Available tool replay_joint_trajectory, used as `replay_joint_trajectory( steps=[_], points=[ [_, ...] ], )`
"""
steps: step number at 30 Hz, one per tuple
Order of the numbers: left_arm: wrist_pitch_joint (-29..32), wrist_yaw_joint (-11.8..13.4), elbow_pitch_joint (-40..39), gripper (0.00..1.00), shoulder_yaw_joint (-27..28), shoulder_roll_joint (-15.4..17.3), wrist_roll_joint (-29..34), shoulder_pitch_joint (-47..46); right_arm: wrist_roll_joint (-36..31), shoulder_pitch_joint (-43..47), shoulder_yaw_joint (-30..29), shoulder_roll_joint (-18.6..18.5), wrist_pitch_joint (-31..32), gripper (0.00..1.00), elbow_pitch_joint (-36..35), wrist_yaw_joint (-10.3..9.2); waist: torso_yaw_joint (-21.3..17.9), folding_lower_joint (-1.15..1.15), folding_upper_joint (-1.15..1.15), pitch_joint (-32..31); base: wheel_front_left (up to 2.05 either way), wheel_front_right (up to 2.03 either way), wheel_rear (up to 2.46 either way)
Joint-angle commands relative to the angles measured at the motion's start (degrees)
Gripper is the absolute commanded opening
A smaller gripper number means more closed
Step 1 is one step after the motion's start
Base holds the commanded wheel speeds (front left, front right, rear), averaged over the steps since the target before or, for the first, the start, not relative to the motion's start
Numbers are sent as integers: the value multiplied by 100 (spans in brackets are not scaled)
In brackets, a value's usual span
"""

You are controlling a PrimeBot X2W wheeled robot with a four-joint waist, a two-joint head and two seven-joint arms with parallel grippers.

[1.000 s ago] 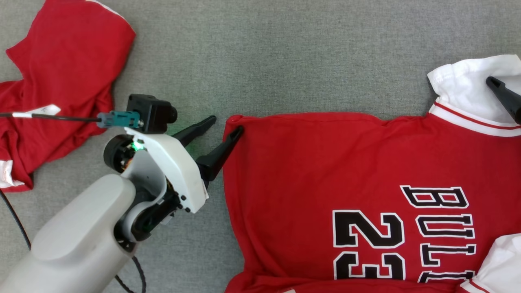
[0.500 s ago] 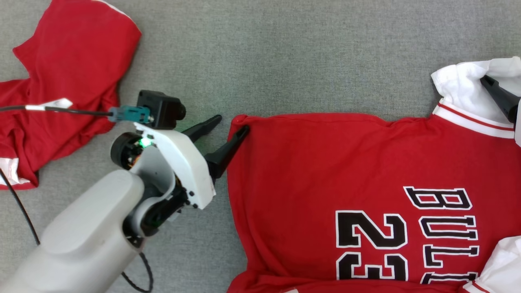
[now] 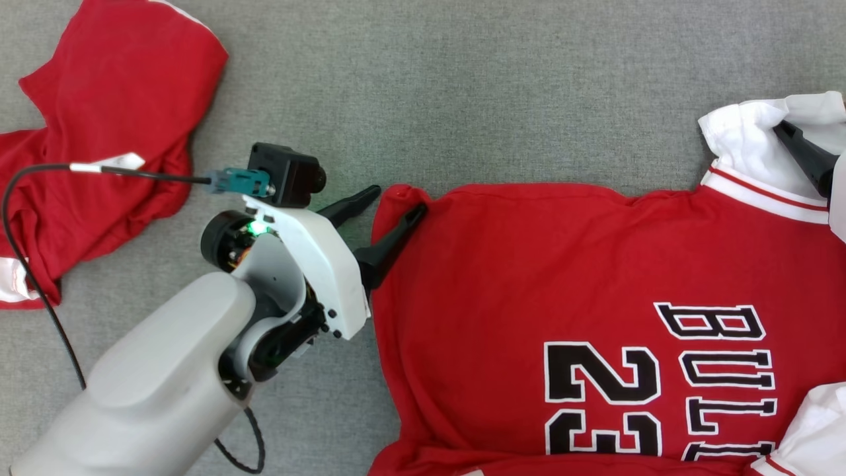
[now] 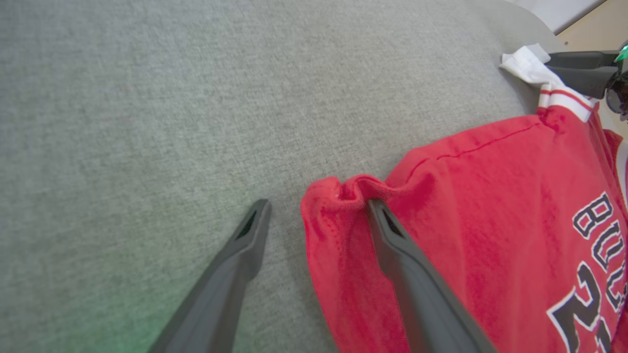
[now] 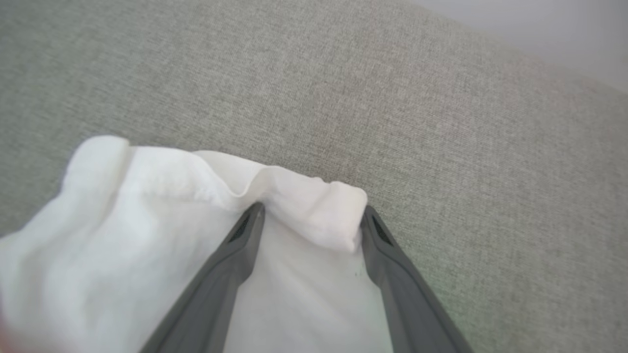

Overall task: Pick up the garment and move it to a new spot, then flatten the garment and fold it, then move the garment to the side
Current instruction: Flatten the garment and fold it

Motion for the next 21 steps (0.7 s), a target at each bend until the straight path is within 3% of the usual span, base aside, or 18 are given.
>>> replay_joint_trajectory(
  steps=[1,2,3,4,5,6,21],
  points=[
    [157,-75,68,100,-254,-153,-45,184,54,115,135,74,48,100,104,12,-2,0,0,-5,0,0,0],
    [153,-83,66,100,-265,-156,-35,184,72,119,167,59,34,91,116,12,-3,0,0,-14,0,0,0],
    [161,-94,64,100,-275,-155,-33,187,64,109,200,40,11,61,116,12,-6,0,0,-20,0,0,0],
    [170,-98,67,58,-284,-153,-31,189,66,93,217,23,-34,38,119,12,-9,0,0,-26,0,0,0],
    [177,-98,71,32,-297,-149,-24,190,76,80,233,10,-58,3,137,12,-12,0,0,-32,0,0,0],
    [186,-130,75,0,-318,-146,-22,189,87,68,273,-5,-101,0,131,9,-14,0,0,-39,0,0,0],
    [-652,44,235,0,274,-50,68,-34,-368,-480,175,60,-1890,0,655,1,-50,0,0,-403,0,0,0]
  ],
)
